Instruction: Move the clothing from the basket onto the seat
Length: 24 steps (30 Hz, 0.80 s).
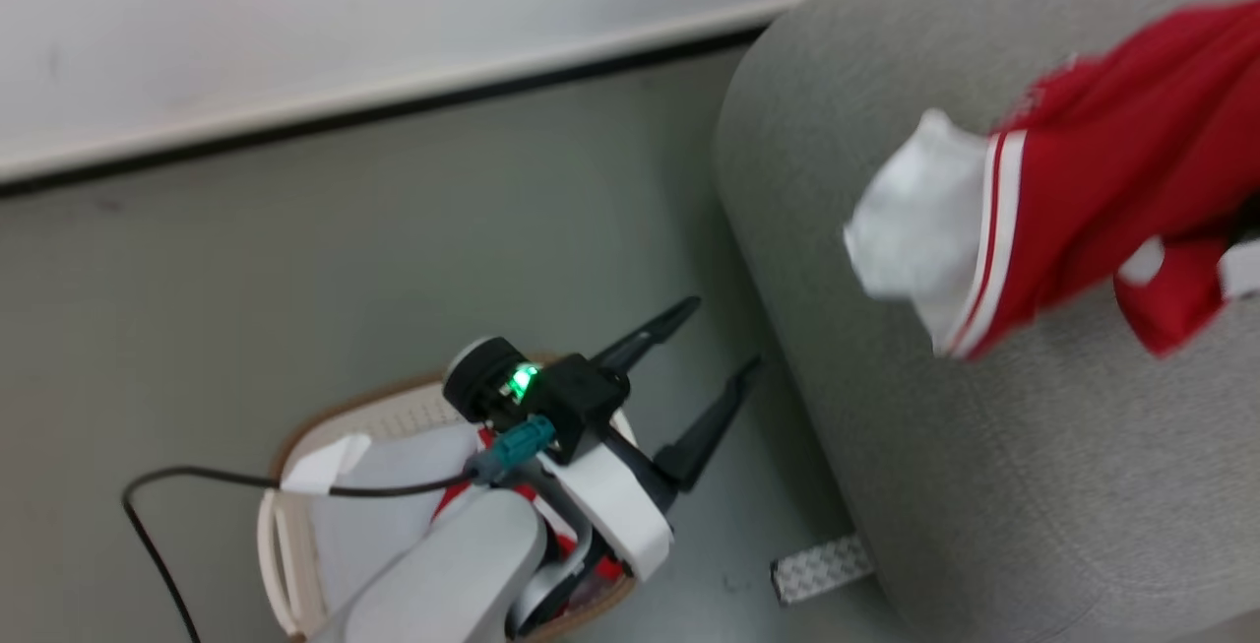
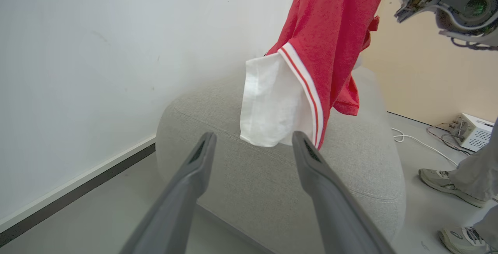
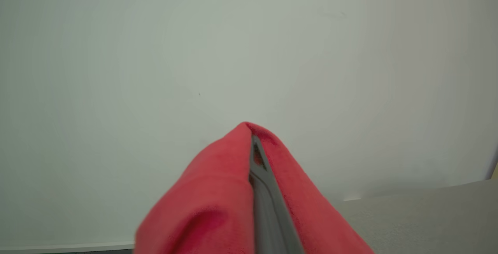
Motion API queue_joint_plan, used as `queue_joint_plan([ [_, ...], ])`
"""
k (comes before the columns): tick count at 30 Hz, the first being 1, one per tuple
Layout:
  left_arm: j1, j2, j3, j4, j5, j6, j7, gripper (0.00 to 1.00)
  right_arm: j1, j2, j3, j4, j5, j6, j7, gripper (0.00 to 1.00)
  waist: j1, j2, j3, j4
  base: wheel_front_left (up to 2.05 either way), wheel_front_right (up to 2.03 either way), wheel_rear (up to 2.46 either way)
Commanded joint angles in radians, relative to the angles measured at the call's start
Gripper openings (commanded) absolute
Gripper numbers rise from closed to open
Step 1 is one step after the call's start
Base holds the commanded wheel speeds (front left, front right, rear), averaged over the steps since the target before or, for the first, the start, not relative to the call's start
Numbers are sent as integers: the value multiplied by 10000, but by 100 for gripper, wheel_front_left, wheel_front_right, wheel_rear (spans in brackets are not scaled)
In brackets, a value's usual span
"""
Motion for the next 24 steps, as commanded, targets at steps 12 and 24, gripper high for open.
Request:
queue_joint_plan([
  [12, -1118, 751, 338, -784, 341, 131, 455, 100, -3825, -1661, -240, 2162, -144, -22, 358, 0, -2, -1, 3180, 1130, 0, 0, 0],
  [24, -1511, 816, 338, -963, 364, 164, 385, 100, -5307, -2633, 959, 6113, -1628, -23, 2745, 0, -2, -1, 3975, 1761, 0, 0, 0],
])
